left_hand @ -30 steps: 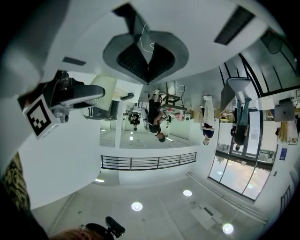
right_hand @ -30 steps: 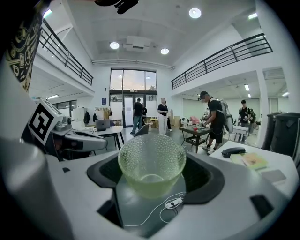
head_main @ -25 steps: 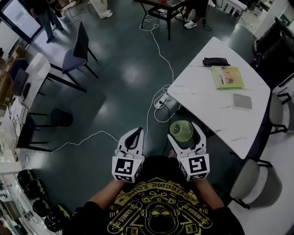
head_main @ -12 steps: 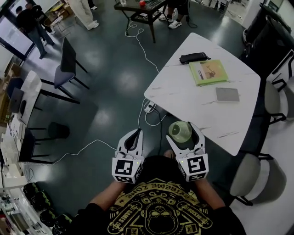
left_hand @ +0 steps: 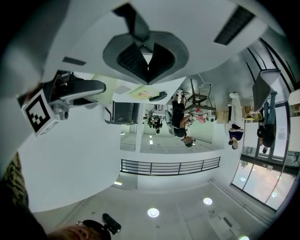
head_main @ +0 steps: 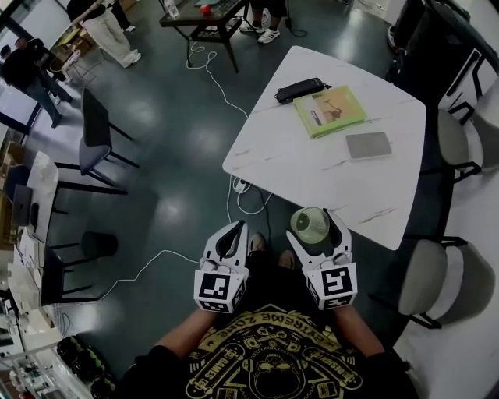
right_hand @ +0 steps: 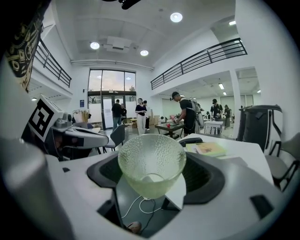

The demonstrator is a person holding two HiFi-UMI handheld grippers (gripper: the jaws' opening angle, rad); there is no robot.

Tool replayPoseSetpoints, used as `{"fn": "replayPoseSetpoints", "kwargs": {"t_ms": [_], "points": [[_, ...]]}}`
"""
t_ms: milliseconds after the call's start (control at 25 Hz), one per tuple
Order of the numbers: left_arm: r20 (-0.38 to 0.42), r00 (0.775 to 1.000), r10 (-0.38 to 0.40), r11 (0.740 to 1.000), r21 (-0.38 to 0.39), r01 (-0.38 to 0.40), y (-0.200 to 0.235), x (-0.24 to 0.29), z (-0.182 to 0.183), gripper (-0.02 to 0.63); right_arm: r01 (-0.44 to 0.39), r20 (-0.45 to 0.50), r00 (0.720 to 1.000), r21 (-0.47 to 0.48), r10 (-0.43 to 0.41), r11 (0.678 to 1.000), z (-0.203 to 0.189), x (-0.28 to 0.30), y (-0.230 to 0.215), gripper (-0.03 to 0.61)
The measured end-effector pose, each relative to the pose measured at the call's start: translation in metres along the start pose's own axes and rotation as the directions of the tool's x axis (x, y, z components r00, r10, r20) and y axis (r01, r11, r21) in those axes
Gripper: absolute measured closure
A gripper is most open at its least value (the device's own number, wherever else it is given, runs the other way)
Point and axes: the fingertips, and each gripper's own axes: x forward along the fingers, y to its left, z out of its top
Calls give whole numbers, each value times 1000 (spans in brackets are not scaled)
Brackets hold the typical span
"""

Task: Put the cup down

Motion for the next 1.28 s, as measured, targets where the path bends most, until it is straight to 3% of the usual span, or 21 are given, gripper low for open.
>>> {"fn": "replayPoseSetpoints", "kwargs": {"t_ms": [280, 720, 1280], "points": [[-4, 989, -147, 989, 29, 147, -11, 39, 13, 606, 128, -25, 992, 15, -128, 992, 2, -7, -23, 196], [-10, 945, -328, 943, 62, 328, -7, 84, 35, 606, 286, -40, 958, 19, -285, 958, 16, 4, -40, 196], [-15, 893, -449, 889, 90, 449, 21, 117, 47, 606, 439, -44, 898, 24, -438, 898, 35, 27, -54, 196]]}}
